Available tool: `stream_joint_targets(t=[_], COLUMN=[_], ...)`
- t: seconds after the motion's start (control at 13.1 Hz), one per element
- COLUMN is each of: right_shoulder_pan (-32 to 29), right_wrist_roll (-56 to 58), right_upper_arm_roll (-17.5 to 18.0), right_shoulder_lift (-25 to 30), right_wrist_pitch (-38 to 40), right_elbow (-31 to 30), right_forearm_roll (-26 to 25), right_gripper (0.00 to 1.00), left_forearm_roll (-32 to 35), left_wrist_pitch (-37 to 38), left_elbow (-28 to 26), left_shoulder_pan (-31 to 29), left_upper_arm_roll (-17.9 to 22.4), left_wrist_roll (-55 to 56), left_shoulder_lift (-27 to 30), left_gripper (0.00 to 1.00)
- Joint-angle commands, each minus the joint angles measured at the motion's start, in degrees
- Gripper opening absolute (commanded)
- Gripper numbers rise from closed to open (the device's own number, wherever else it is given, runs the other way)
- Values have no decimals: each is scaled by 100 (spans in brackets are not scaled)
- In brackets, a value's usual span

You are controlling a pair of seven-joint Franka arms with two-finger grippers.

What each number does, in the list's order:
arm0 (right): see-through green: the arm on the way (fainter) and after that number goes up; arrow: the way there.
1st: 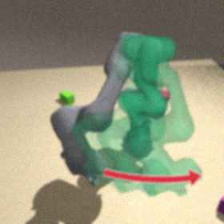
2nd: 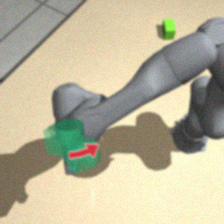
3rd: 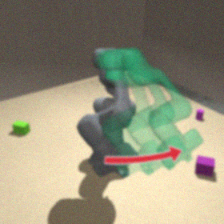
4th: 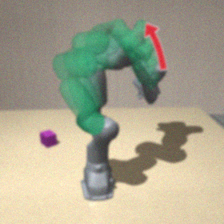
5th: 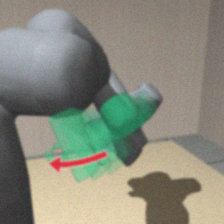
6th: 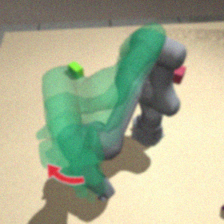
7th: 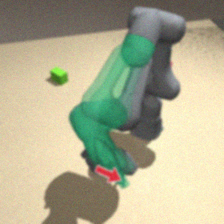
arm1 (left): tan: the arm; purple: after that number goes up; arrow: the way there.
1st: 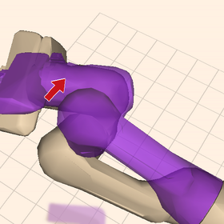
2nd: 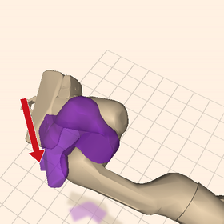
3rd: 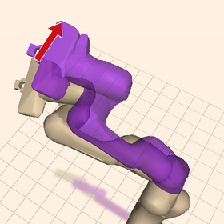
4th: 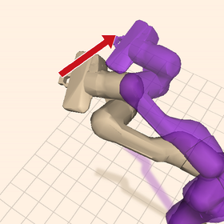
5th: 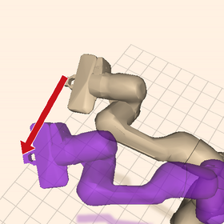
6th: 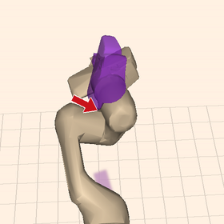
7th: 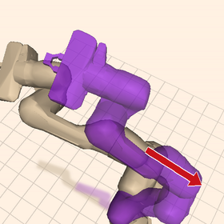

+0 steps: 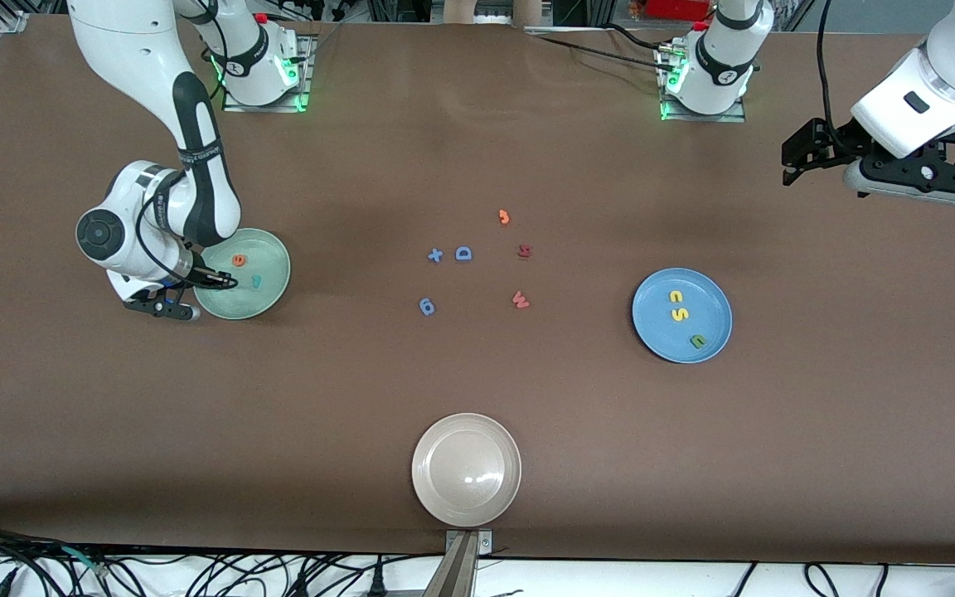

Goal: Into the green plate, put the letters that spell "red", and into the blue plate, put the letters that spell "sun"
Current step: 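Carry the teal letter to the green plate and open the right gripper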

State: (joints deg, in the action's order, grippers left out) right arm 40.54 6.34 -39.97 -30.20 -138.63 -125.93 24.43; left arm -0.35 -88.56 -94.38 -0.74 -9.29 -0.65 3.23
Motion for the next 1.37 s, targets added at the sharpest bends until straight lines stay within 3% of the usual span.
stream_joint_targets(t=[0.0,0.23,0.38,0.53,0.99,1.3], right_shoulder_pan=[-55,-38,-29,-20,-20,-11], right_wrist_roll=[52,8,25,34,-98,-107], right_upper_arm_roll=[130,139,130,121,-554,-932], right_shoulder_lift=[-30,-3,32,268,647,1041], right_wrist_pitch=[-33,55,82,325,3146,4315], right_elbow=[7,7,16,51,1402,2482], right_forearm_roll=[62,62,62,62,-70,-868], right_gripper=[0,0,98,99,99,99], left_forearm_roll=[-158,-158,-158,-158,-167,-167], left_wrist_pitch=[93,93,93,93,93,93], left_elbow=[95,95,95,95,95,95], left_shoulder_pan=[-31,-31,-31,-31,-31,-31], left_upper_arm_roll=[-11,-11,-11,-11,-11,-11], left_wrist_roll=[-5,-14,-6,-5,-6,-5], left_shoulder_lift=[-25,-33,-33,-25,-33,-25], left_gripper=[100,100,100,100,100,100])
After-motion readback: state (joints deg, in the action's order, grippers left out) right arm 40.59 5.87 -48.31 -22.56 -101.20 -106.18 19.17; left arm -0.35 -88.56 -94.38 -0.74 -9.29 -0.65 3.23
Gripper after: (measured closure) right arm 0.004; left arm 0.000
